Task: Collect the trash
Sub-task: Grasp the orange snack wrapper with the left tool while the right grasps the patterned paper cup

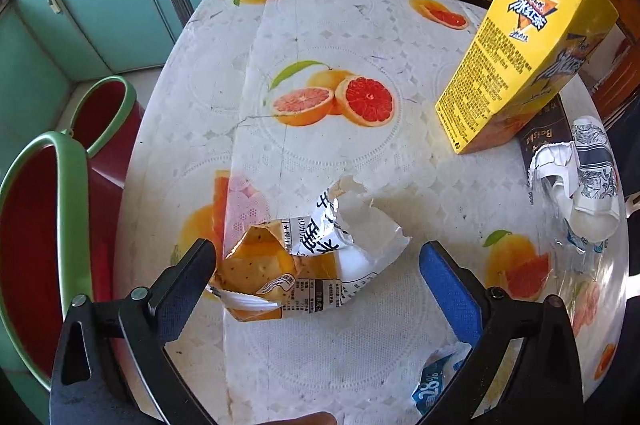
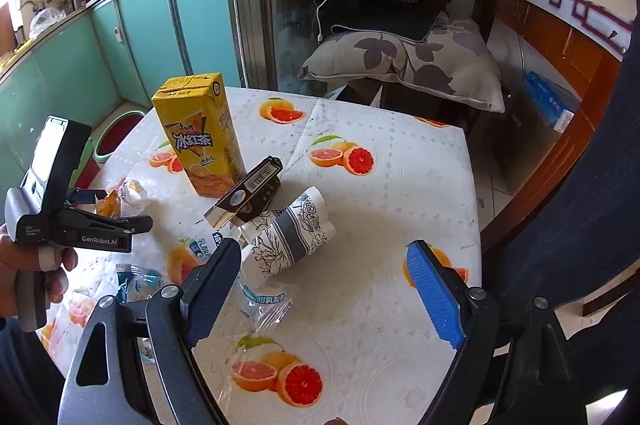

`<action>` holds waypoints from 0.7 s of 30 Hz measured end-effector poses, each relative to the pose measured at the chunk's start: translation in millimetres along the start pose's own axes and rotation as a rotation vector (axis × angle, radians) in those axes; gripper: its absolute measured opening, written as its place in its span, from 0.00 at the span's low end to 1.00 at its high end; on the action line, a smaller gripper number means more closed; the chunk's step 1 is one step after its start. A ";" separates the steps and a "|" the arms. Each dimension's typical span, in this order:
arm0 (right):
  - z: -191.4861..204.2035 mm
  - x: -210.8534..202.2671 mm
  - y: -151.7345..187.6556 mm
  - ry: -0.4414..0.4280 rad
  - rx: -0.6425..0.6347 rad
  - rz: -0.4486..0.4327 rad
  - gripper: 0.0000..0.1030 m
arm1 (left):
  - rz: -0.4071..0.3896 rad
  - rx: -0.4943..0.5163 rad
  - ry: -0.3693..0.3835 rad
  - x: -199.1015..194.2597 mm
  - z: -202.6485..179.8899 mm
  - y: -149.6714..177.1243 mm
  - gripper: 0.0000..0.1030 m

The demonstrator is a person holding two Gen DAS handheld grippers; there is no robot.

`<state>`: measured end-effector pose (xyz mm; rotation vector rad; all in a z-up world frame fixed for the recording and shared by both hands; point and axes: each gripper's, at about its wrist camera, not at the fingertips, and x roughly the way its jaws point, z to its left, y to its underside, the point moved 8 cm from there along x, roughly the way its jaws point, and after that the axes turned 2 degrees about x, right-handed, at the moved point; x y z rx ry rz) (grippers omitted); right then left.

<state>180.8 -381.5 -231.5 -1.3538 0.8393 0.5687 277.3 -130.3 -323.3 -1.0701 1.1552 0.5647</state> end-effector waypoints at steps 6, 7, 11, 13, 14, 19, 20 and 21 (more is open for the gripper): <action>-0.2 18.9 4.7 -0.025 0.052 0.049 0.83 | -0.033 0.015 0.018 -7.7 -5.7 -4.7 0.50; 0.5 22.2 5.8 -0.028 0.058 0.057 0.83 | -0.031 0.018 0.021 -8.4 -6.3 -5.2 0.49; 2.8 37.4 8.6 -0.051 0.098 0.088 0.83 | -0.054 0.020 0.025 -17.8 -3.9 -11.1 0.29; 2.8 48.4 9.9 -0.065 0.134 0.113 0.83 | -0.071 0.015 0.023 -24.7 -0.2 -13.6 0.28; 3.0 54.5 10.6 -0.067 0.149 0.128 0.83 | -0.083 0.011 0.026 -28.5 2.1 -15.0 0.28; 6.8 77.5 6.6 -0.095 0.231 0.159 0.83 | -0.141 -0.016 0.024 -52.5 16.7 -17.9 0.28; 6.8 81.9 5.6 -0.099 0.245 0.167 0.83 | -0.149 -0.023 0.025 -56.3 19.4 -17.6 0.28; 7.5 86.2 4.4 -0.096 0.256 0.175 0.83 | -0.157 -0.030 0.028 -62.1 21.9 -15.6 0.28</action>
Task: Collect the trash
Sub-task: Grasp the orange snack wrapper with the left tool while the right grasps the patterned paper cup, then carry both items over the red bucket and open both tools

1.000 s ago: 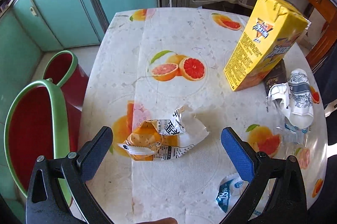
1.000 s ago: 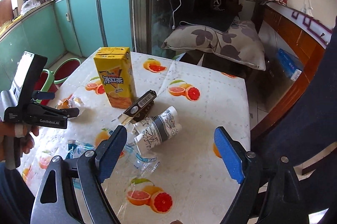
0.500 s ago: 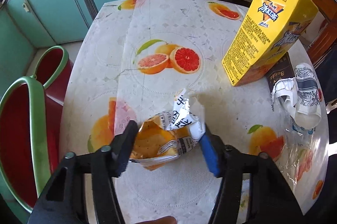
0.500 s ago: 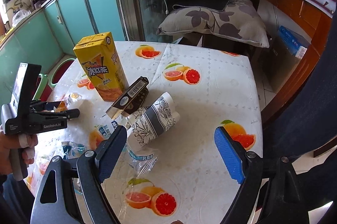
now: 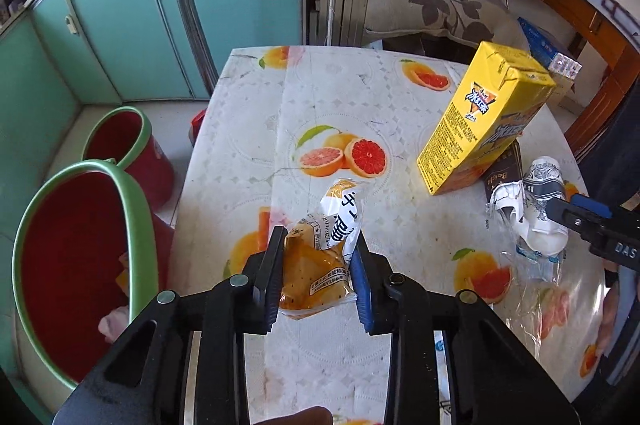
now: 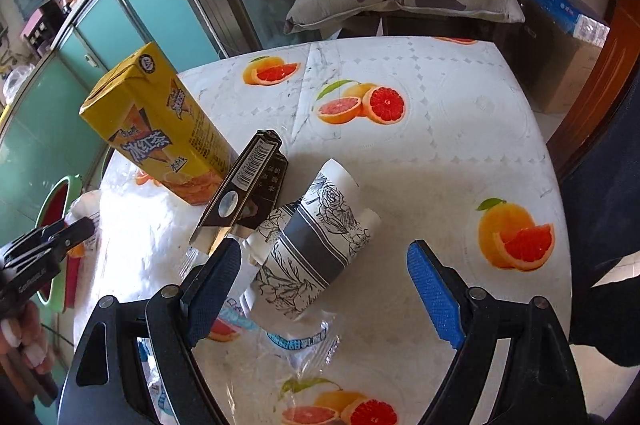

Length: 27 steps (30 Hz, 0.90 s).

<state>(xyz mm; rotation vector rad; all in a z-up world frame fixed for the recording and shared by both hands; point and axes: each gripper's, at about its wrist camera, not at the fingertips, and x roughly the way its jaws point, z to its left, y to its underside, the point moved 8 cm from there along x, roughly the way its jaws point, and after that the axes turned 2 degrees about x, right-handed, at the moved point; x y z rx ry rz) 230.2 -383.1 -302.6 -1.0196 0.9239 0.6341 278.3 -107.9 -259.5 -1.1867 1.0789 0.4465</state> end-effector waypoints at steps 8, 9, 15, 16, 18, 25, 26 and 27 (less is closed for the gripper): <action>1.7 24.7 -6.3 0.003 0.052 0.030 0.82 | -0.060 -0.034 0.022 -38.2 7.9 0.8 0.28; 1.0 27.2 -6.1 0.003 0.060 0.035 0.81 | -0.069 -0.031 0.025 -43.0 7.1 1.6 0.28; 0.4 29.1 -8.4 -0.034 0.110 0.043 0.38 | -0.104 -0.035 0.029 -62.8 7.4 1.3 0.28; 1.3 27.0 -9.3 -0.028 0.103 0.042 0.36 | -0.109 -0.035 0.028 -65.3 8.6 0.7 0.28; 4.2 20.7 -10.5 -0.030 0.084 0.030 0.36 | -0.118 -0.040 0.027 -69.6 12.0 -0.2 0.28; 12.3 -25.5 -16.1 0.009 -0.023 -0.056 0.36 | -0.154 -0.074 0.002 -85.5 29.0 -1.8 0.28; 15.8 -34.2 -16.8 0.016 -0.044 -0.071 0.36 | -0.161 -0.081 -0.003 -88.9 32.7 -2.1 0.28; 19.3 -43.0 -17.8 0.022 -0.064 -0.086 0.36 | -0.169 -0.088 -0.006 -92.4 35.7 -2.2 0.28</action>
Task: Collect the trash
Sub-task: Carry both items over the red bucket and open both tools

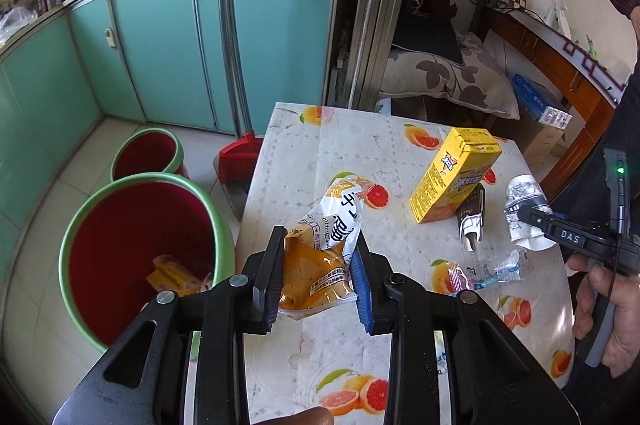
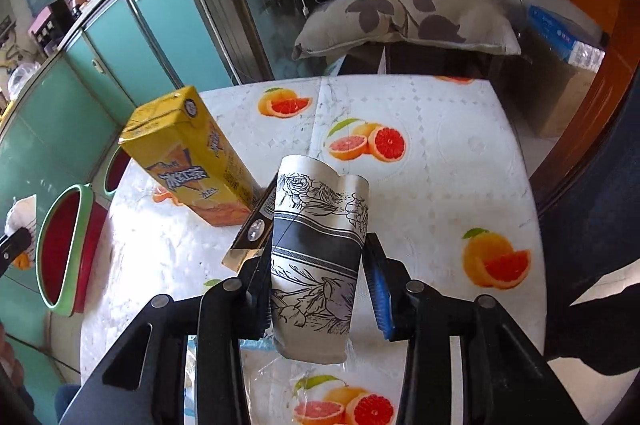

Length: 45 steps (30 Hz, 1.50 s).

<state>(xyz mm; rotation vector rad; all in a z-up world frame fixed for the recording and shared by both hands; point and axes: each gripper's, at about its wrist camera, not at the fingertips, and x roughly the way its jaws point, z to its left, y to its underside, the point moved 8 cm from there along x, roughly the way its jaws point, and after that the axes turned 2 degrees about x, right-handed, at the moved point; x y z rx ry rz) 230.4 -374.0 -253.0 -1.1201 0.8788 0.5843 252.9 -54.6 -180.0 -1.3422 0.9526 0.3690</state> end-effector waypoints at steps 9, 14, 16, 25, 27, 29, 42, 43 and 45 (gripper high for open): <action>76.2 -67.2 -14.4 -0.072 -0.158 -0.109 0.36 | -0.054 -0.090 -0.084 -26.7 61.4 -1.8 0.28; 143.7 -76.3 -13.5 -0.142 -0.251 -0.125 0.36 | -0.054 -0.140 -0.150 -29.8 106.1 3.3 0.28; 171.3 -77.1 -11.7 -0.169 -0.282 -0.129 0.36 | -0.049 -0.158 -0.163 -28.3 122.0 6.5 0.28; 276.2 -78.5 -5.4 -0.277 -0.373 -0.133 0.36 | 0.005 -0.214 -0.194 3.9 174.5 20.9 0.29; 293.7 -79.6 -2.8 -0.289 -0.395 -0.135 0.36 | 0.014 -0.221 -0.205 12.2 181.0 25.9 0.33; 305.3 -78.4 -1.1 -0.292 -0.413 -0.133 0.36 | 0.033 -0.237 -0.194 19.8 184.5 31.0 0.45; 371.7 -60.7 -0.1 -0.352 -0.497 -0.128 0.36 | -0.018 -0.332 -0.271 -8.6 234.0 45.6 0.78; 381.2 -58.0 1.7 -0.367 -0.510 -0.127 0.36 | -0.033 -0.346 -0.289 -17.5 241.4 46.9 0.79; 399.2 -49.9 6.5 -0.386 -0.533 -0.109 0.36 | -0.060 -0.368 -0.326 -33.9 254.2 49.6 0.85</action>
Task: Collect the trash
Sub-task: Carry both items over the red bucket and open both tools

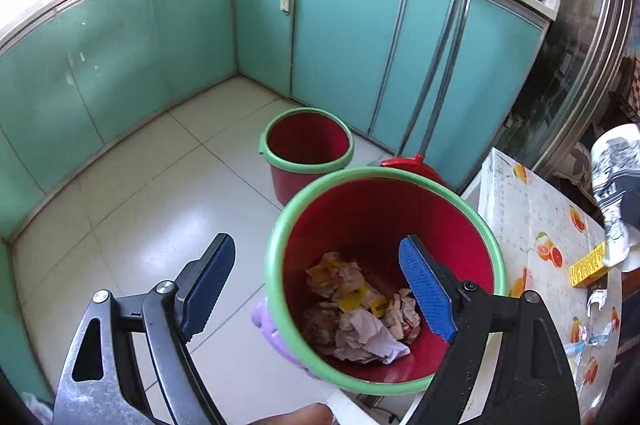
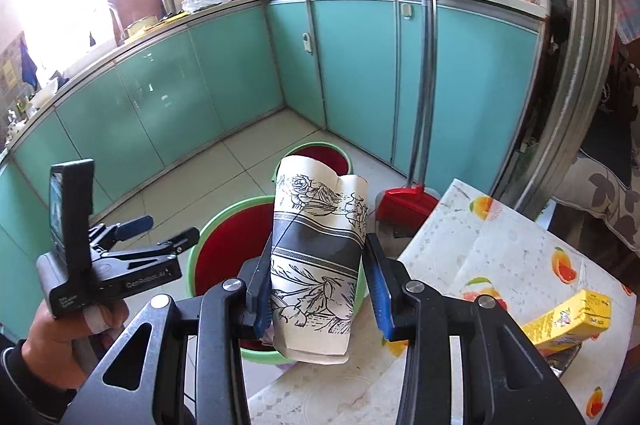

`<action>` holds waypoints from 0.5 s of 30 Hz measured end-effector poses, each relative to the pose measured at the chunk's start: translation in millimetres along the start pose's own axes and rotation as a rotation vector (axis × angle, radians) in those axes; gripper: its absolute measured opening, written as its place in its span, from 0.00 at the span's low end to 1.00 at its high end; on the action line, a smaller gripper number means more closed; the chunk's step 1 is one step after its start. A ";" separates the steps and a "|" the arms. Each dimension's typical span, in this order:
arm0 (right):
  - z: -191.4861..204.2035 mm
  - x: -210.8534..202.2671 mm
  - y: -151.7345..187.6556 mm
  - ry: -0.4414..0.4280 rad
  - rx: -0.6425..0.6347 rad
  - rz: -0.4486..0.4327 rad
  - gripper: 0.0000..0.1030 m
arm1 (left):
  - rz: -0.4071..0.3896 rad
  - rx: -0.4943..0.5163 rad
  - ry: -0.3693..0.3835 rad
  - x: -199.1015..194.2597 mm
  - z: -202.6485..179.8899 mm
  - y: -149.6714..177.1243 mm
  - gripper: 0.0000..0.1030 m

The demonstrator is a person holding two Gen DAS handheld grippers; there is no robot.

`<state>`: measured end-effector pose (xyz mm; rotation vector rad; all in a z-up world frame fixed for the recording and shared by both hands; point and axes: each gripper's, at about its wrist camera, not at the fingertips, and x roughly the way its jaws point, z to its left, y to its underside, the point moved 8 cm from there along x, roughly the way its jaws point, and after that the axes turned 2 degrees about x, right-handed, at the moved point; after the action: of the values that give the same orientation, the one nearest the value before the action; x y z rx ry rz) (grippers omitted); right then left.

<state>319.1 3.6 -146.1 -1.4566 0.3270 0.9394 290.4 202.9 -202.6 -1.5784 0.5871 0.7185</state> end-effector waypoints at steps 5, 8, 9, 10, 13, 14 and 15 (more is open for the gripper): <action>30.5 41.9 -2.5 -0.032 -0.045 0.030 0.36 | -0.049 -0.060 -0.062 -27.9 41.9 -2.3 0.96; 40.6 68.8 1.9 -0.033 -0.066 0.060 0.36 | -0.063 -0.096 -0.093 -37.8 61.4 -0.4 0.99; 42.5 76.9 3.7 -0.032 -0.067 0.068 0.37 | -0.065 -0.105 -0.105 -39.7 66.9 1.1 0.99; 44.4 83.6 5.3 -0.033 -0.069 0.075 0.37 | -0.066 -0.113 -0.112 -41.9 72.2 2.6 0.99; 50.6 101.3 9.8 -0.038 -0.081 0.102 0.38 | -0.064 -0.129 -0.123 -44.6 83.3 7.0 0.99; 51.1 105.7 11.4 -0.037 -0.087 0.108 0.38 | -0.062 -0.132 -0.129 -44.6 85.7 8.3 0.99; 52.6 109.8 13.4 -0.035 -0.092 0.115 0.38 | -0.061 -0.136 -0.134 -44.6 87.9 9.1 0.99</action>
<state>359.9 87.8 -225.2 -1.5159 0.3483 1.0840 243.4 287.5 -181.5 -1.6512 0.3970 0.8253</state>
